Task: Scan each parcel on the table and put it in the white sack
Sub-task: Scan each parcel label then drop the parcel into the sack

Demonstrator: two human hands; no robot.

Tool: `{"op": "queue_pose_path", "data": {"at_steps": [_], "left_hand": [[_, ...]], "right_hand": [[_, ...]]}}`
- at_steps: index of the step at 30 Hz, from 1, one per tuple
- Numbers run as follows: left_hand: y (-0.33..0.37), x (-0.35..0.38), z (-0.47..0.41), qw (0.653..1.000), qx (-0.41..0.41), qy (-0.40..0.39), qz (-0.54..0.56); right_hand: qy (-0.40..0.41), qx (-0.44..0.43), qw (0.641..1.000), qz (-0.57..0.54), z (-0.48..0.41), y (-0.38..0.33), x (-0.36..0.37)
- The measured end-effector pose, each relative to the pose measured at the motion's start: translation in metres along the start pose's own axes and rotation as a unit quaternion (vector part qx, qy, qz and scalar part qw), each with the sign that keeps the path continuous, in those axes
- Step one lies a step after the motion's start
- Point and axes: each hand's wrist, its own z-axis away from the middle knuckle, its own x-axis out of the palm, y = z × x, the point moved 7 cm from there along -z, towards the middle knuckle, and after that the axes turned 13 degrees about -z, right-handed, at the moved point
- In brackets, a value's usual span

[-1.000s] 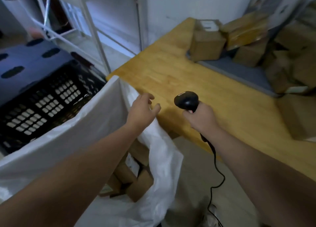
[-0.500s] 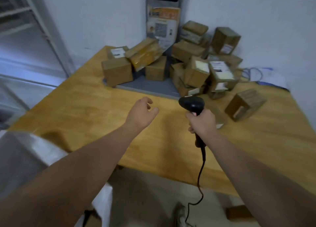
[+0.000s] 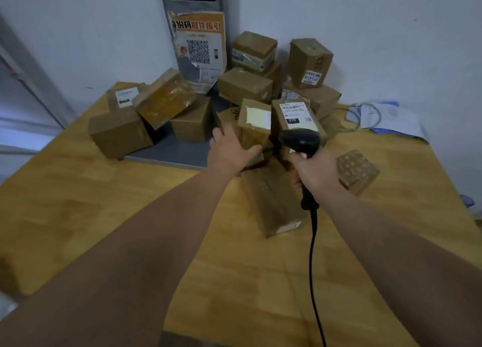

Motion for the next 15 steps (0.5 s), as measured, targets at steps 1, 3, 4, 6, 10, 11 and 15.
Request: {"op": "queue_pose_path", "data": {"at_steps": [1,3,4,6,10,11,15], "left_hand": [[0.007,-0.001,-0.009,1.000,-0.005,0.005,-0.017],[0.021,0.000,-0.024,0.998,-0.005,0.011,-0.059],[0.027,0.002,-0.030,0.997,-0.004,0.014,-0.079],[0.034,0.007,-0.041,0.994,-0.012,0.013,-0.105],[0.047,0.015,-0.055,0.988,-0.009,0.004,-0.153],[0.051,0.015,-0.057,0.985,0.004,0.008,-0.172],[0.036,0.008,-0.060,0.997,-0.043,0.007,-0.058]], "right_hand": [[-0.001,-0.001,1.000,-0.005,-0.007,0.000,-0.002],[-0.004,0.002,1.000,-0.013,-0.021,0.001,-0.003],[-0.007,0.005,1.000,-0.019,-0.026,0.002,-0.003],[-0.016,0.010,0.999,-0.031,-0.037,0.003,-0.003],[-0.027,0.030,0.997,-0.065,-0.053,0.012,-0.002],[-0.028,0.036,0.996,-0.073,-0.056,0.014,-0.002],[-0.038,0.069,0.988,-0.132,-0.064,0.024,0.000]]}}
